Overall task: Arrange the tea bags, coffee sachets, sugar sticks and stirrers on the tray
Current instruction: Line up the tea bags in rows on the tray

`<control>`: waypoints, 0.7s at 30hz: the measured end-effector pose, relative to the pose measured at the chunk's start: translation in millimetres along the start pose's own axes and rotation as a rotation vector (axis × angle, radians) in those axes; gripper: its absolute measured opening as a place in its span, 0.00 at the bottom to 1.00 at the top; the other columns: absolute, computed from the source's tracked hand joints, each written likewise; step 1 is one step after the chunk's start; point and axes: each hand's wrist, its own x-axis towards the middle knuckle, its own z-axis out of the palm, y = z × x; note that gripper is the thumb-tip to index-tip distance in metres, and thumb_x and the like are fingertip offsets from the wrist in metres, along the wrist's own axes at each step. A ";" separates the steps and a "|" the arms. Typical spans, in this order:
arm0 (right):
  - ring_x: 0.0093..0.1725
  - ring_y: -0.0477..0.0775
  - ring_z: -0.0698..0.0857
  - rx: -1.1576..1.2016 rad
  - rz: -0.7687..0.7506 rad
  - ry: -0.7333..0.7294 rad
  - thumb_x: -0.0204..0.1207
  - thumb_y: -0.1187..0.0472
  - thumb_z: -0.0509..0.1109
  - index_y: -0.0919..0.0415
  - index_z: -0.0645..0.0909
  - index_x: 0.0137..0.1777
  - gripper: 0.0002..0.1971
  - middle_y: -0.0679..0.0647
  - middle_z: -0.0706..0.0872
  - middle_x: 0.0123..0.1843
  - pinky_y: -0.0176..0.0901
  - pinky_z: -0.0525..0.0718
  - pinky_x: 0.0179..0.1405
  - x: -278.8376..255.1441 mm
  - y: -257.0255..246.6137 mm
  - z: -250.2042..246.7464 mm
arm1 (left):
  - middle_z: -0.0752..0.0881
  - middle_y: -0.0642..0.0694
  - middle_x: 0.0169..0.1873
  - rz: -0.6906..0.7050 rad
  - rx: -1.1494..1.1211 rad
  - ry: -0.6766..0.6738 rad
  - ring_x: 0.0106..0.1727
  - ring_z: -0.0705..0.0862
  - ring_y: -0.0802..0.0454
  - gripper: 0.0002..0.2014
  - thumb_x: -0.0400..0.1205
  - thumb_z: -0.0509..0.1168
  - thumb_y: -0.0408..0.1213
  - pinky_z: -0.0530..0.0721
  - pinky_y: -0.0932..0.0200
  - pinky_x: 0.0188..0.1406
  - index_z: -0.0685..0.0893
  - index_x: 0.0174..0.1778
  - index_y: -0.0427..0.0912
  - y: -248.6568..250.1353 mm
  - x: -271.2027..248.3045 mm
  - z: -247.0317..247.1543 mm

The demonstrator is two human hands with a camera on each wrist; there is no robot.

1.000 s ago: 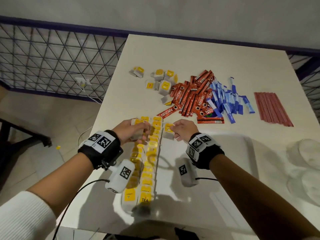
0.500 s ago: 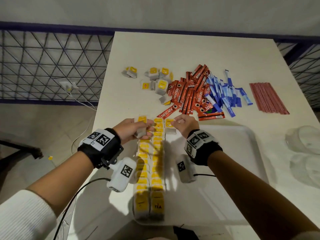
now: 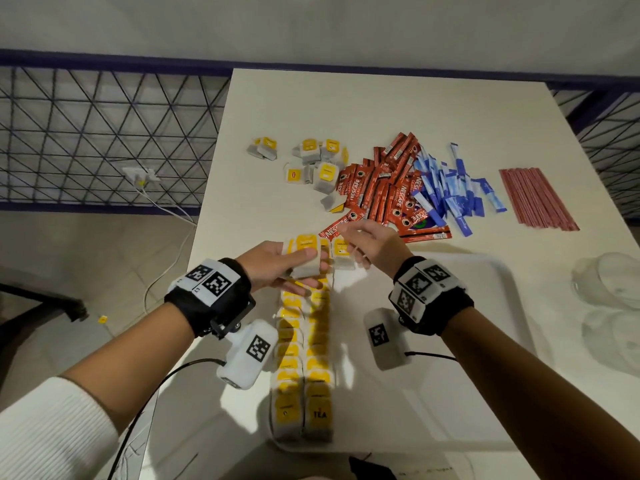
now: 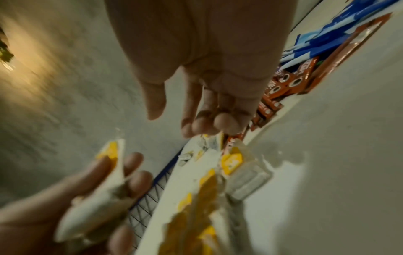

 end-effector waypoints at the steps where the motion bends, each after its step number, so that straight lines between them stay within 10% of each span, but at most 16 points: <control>1: 0.28 0.45 0.75 0.030 -0.002 -0.063 0.79 0.54 0.65 0.63 0.81 0.53 0.12 0.51 0.79 0.34 0.36 0.72 0.25 -4.2 -6.3 -0.4 | 0.91 0.50 0.33 0.005 -0.003 0.007 0.32 0.90 0.56 0.09 0.83 0.61 0.38 0.89 0.62 0.34 0.84 0.48 0.39 0.6 0.3 2.8; 21: 0.30 0.50 0.77 -0.089 0.053 -0.150 0.78 0.61 0.68 0.56 0.76 0.40 0.06 0.55 0.81 0.30 0.41 0.73 0.30 -13.9 8.3 -25.3 | 0.86 0.47 0.39 0.068 -0.029 0.213 0.26 0.87 0.58 0.05 0.84 0.60 0.35 0.87 0.63 0.30 0.81 0.47 0.43 -2.3 4.2 27.8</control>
